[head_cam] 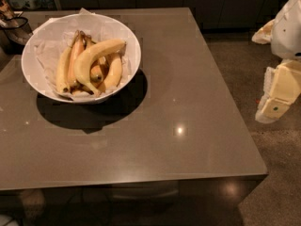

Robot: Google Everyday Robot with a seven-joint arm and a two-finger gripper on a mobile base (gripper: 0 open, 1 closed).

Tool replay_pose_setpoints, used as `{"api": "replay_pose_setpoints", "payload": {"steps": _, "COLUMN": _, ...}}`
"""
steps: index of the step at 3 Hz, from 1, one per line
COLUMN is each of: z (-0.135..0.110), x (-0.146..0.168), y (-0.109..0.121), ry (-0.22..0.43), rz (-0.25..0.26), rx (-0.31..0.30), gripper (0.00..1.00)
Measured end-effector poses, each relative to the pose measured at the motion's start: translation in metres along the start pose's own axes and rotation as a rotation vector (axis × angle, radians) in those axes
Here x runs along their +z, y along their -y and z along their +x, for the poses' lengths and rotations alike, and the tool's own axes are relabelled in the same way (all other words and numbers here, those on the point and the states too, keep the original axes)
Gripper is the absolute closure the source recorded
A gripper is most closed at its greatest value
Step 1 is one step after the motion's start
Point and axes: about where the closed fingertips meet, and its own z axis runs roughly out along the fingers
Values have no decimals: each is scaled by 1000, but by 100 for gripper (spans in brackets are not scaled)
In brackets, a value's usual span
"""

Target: Pick banana from white bowl

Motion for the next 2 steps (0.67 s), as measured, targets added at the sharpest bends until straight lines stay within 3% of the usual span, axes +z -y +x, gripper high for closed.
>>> {"api": "replay_pose_setpoints", "payload": {"steps": 1, "z": -3, "x": -2, "y": 1, "ry": 6, "rz": 12, "rx": -5, "gripper": 0}}
{"api": "replay_pose_setpoints", "payload": {"steps": 2, "z": -22, "x": -5, "y": 8, "ry": 18, "rz": 34, "rx": -65, "gripper": 0}}
